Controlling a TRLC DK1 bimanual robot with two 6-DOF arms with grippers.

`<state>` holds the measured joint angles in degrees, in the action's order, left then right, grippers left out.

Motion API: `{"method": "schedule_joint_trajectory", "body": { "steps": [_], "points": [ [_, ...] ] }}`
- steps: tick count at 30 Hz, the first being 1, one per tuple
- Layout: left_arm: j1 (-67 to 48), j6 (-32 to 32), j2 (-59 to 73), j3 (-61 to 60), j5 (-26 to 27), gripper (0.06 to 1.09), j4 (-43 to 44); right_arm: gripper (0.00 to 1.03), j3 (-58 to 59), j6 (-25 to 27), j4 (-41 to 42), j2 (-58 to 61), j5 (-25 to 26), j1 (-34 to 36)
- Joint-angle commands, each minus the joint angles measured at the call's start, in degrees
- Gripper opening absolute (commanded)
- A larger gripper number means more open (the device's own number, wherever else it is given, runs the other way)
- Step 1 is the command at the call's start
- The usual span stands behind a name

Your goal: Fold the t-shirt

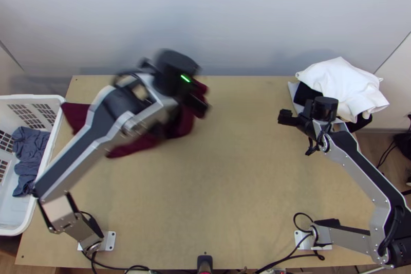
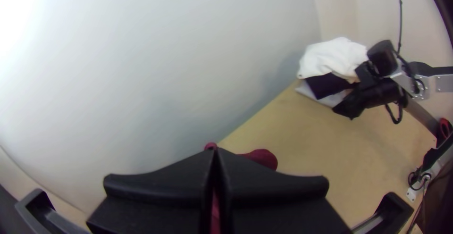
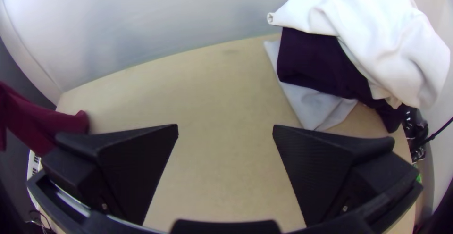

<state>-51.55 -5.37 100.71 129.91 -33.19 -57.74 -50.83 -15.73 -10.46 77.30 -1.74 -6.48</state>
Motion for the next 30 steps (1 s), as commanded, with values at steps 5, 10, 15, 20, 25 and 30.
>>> {"method": "schedule_joint_trajectory", "body": {
  "steps": [5, 10, 15, 20, 25, 30],
  "points": [
    [-17.8, 3.17, 6.17, 2.02, 0.49, 0.11, 10.01, 0.93, 3.63, -2.2, 5.1, 1.8, 0.16, 4.37],
    [-21.49, 4.05, 6.17, 3.69, 3.75, 0.11, 20.47, 0.93, 4.51, -2.29, 5.54, 2.6, 0.77, 4.72],
    [-24.12, 6.42, 7.75, 4.04, 7.09, 0.11, 24.34, 0.93, 5.92, -2.2, 7.65, 2.95, 0.95, 4.63],
    [-24.21, 11.08, 8.45, 3.69, 12.97, 0.16, 23.19, 0.93, 5.74, -2.2, 7.82, 4.53, 0.95, 4.63],
    [-23.07, 10.02, 6.78, 2.11, 13.15, 1.04, 18.98, 0.93, 5.83, -2.2, 7.91, 5.23, 0.95, 4.63],
    [-20.52, 4.75, -0.69, -3.61, 12.54, 1.04, 8.16, 0.93, 5.48, -2.12, 7.91, 5.5, 0.95, 5.34]
  ]
}}
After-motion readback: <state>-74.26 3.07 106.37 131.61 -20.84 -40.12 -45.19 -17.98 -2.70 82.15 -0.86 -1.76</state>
